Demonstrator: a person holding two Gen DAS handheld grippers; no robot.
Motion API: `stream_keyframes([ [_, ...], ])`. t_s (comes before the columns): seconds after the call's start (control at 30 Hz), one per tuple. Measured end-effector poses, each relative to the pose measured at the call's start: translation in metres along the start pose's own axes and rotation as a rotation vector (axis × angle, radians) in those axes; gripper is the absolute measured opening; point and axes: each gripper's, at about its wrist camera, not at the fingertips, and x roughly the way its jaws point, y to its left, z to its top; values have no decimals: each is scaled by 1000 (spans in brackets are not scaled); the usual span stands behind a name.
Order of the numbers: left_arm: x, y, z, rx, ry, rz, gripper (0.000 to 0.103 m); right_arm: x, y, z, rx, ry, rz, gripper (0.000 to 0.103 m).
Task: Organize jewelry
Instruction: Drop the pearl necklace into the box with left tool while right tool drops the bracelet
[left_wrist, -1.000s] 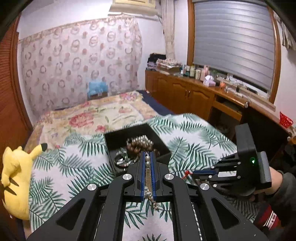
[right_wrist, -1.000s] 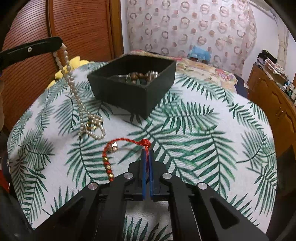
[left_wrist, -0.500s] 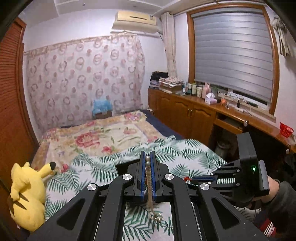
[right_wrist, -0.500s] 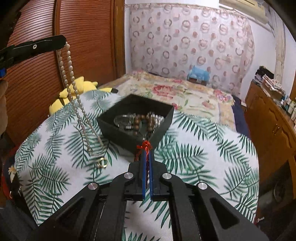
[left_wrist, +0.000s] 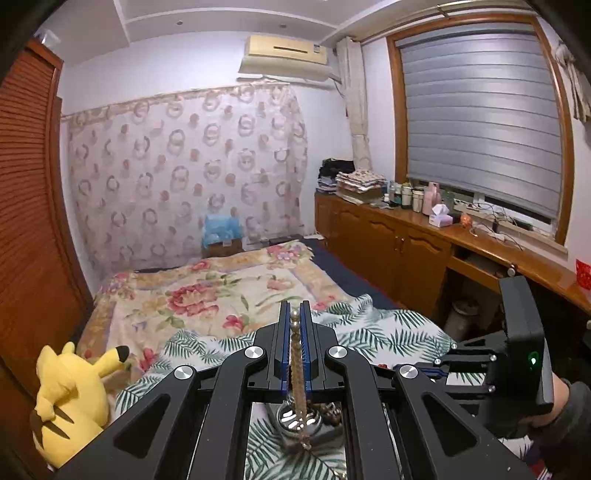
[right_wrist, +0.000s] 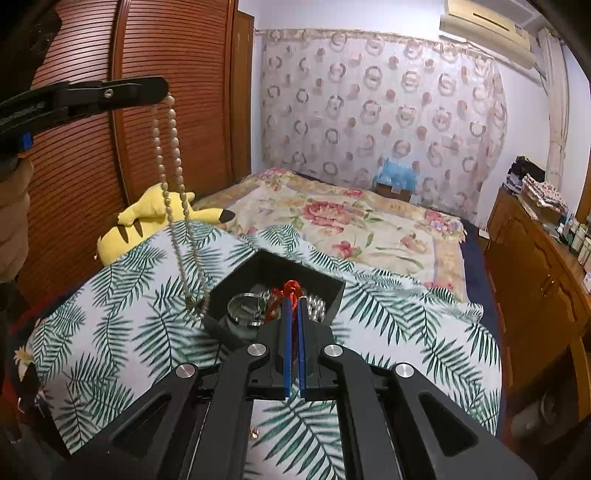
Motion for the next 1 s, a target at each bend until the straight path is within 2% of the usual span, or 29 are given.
stream_keyframes([
  [0.13,12,1,2,0,5,12,4,9,-7,6,22,3,3,3],
  [0.23,29,2,-8,-8,43,15,4,16,-11,9,42,8,8,3],
  [0.57,92,8,-83,-50,243,8,4,35,-20,9,103,29,43,3],
  [0.97,100,3,-116,-55,308,13,5,54,-15,13,94,50,37,3],
  [1.0,99,4,-117,-56,313,15,7,56,-14,13,92,52,38,3],
])
